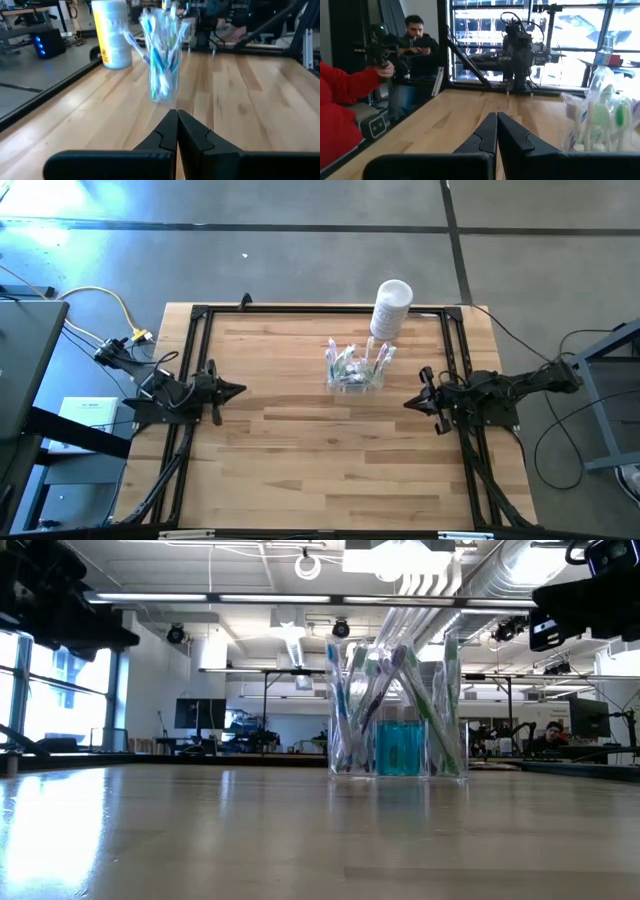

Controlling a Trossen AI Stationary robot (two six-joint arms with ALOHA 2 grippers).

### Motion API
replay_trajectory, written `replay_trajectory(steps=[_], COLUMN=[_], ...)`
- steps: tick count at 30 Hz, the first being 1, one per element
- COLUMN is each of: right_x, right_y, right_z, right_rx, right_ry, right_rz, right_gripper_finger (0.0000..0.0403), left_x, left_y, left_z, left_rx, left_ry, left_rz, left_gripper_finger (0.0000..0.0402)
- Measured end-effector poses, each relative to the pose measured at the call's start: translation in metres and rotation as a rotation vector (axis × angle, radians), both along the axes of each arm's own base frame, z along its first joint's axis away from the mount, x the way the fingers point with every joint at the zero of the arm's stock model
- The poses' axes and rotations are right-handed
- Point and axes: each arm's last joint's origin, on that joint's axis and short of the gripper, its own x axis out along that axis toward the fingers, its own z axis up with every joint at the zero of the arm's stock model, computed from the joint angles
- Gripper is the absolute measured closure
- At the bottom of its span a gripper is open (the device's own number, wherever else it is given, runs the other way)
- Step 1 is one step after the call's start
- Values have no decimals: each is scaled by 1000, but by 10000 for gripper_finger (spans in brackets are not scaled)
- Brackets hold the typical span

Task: Pick & Place toothbrushing station
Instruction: Return to Home Position

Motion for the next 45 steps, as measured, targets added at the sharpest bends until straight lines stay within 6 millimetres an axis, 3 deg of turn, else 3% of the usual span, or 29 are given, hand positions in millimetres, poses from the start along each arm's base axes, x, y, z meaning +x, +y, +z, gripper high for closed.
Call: replay_trajectory(steps=[18,28,35,45], right_x=[0,0,0,0], right_y=[0,0,0,0], right_z=[-15,-16,-16,-16], right_rx=[-26,-56,-58,-57], right_ry=[150,150,151,150], right_rz=[-4,-5,-4,-4], right_gripper_finger=[398,398,398,398], left_x=[4,4,4,4], left_y=[-6,-5,-6,-6], left_z=[-10,-11,-11,-11], left_rx=[26,212,-60,-69], left_ry=[12,51,1,0], left_rz=[-124,-145,-118,-117], left_gripper_finger=[401,401,401,400])
